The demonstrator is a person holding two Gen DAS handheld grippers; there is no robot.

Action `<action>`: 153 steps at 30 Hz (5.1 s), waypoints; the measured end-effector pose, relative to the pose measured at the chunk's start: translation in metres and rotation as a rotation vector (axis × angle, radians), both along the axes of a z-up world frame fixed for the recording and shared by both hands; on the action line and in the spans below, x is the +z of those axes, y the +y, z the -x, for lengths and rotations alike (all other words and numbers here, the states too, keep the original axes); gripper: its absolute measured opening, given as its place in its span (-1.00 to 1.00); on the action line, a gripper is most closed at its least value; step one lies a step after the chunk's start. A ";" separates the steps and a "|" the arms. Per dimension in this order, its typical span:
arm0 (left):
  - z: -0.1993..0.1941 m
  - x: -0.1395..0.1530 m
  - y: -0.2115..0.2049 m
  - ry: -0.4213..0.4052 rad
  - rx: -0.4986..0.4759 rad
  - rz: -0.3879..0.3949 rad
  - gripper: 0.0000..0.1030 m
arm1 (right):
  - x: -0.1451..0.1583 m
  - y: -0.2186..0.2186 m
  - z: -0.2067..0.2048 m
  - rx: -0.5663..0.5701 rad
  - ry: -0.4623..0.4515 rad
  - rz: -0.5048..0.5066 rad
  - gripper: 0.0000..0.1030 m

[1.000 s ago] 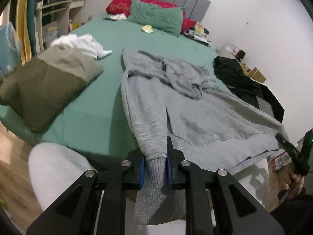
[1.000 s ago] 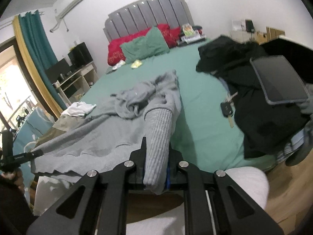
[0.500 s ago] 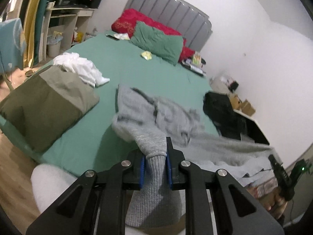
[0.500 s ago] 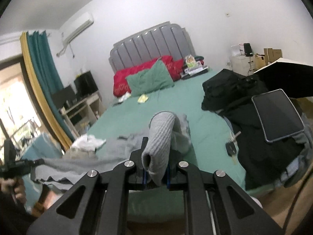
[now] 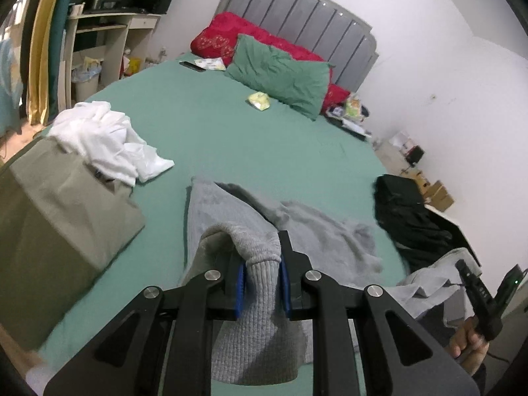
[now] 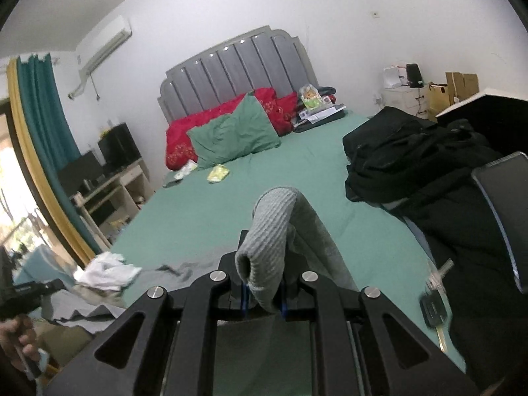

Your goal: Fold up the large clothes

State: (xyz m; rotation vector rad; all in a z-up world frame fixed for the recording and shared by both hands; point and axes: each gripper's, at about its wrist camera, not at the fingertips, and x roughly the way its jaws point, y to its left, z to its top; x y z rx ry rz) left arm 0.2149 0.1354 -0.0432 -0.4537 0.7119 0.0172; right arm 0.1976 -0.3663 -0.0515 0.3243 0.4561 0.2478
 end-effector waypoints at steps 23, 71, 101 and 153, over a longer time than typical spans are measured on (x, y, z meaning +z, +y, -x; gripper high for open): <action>-0.180 -0.099 0.031 0.117 -0.026 -0.045 -0.07 | -0.083 0.021 -0.225 0.017 0.210 0.045 -0.17; -0.200 -0.123 0.005 0.056 -0.052 -0.352 -0.89 | -0.112 0.030 -0.255 0.172 0.209 0.210 -0.82; -0.021 -0.122 -0.073 0.168 -0.106 -0.234 0.25 | -0.191 -0.012 -0.086 0.041 0.429 -0.313 0.70; -0.070 -0.111 -0.214 0.185 -0.423 -0.294 0.25 | -0.051 0.048 -0.058 0.002 0.222 0.213 -0.54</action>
